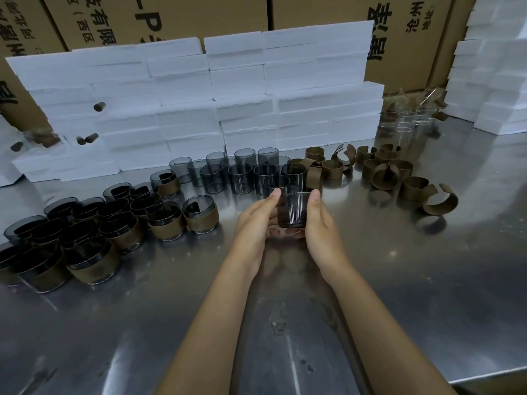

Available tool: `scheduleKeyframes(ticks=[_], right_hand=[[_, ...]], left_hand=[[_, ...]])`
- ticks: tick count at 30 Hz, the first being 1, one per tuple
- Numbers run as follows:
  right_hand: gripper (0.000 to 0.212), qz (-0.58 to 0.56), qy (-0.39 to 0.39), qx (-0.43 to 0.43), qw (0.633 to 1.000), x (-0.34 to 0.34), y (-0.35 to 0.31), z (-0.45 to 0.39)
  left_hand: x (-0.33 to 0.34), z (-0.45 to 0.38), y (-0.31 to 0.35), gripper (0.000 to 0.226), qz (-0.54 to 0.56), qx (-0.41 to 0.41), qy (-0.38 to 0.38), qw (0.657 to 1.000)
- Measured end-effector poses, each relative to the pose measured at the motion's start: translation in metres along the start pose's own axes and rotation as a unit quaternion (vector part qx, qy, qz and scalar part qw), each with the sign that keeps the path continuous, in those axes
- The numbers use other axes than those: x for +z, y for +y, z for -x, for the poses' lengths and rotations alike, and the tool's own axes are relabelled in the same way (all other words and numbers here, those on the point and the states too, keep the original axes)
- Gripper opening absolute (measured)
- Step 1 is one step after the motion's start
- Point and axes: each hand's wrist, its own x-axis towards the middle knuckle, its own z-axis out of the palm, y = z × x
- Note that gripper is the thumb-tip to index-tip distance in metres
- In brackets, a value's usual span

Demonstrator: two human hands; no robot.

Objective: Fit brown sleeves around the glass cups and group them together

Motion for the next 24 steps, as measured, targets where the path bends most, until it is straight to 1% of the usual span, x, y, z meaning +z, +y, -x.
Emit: scheduleKeyframes(ticks=[4,7,9,10,12,14,17,20,22,24], right_hand=[[0.037,-0.026,0.016,0.003,1.0,-0.003,-0.002,-0.001],[0.034,-0.069,0.017,0.017,0.997,-0.004,-0.001,-0.002],[0.045,-0.141,0.011,0.065,0.988,-0.004,-0.001,-0.003],[0.05,-0.192,-0.009,0.091,0.977,-0.004,-0.001,-0.004],[0.054,-0.273,-0.055,0.125,0.952,-0.006,-0.004,-0.003],[0.054,-0.314,-0.077,0.135,0.937,-0.008,-0.005,-0.003],[0.053,-0.348,-0.076,0.141,0.924,-0.01,-0.006,-0.004],[0.051,-0.361,-0.07,0.144,0.919,-0.012,-0.008,-0.004],[0.05,-0.357,-0.069,0.142,0.921,-0.013,-0.008,-0.004],[0.05,-0.332,-0.08,0.142,0.929,-0.013,-0.009,-0.003]], left_hand=[[0.0,-0.004,-0.003,0.026,-0.013,0.008,0.026,1.0],[0.0,-0.006,-0.003,0.017,0.01,0.026,0.042,0.999],[-0.001,-0.007,-0.002,0.022,0.025,0.043,0.032,0.998],[-0.001,-0.007,-0.002,0.024,0.027,0.05,0.019,0.998],[-0.001,-0.006,-0.003,0.027,0.025,0.059,-0.01,0.998],[-0.001,-0.007,-0.004,0.029,0.012,0.066,-0.041,0.997],[-0.003,-0.007,-0.005,0.039,-0.009,0.071,-0.069,0.995],[-0.001,-0.005,-0.005,0.047,-0.022,0.073,-0.071,0.995],[-0.001,-0.004,-0.005,0.059,-0.031,0.075,-0.062,0.995],[-0.001,-0.004,-0.005,0.061,-0.038,0.079,-0.037,0.995]])
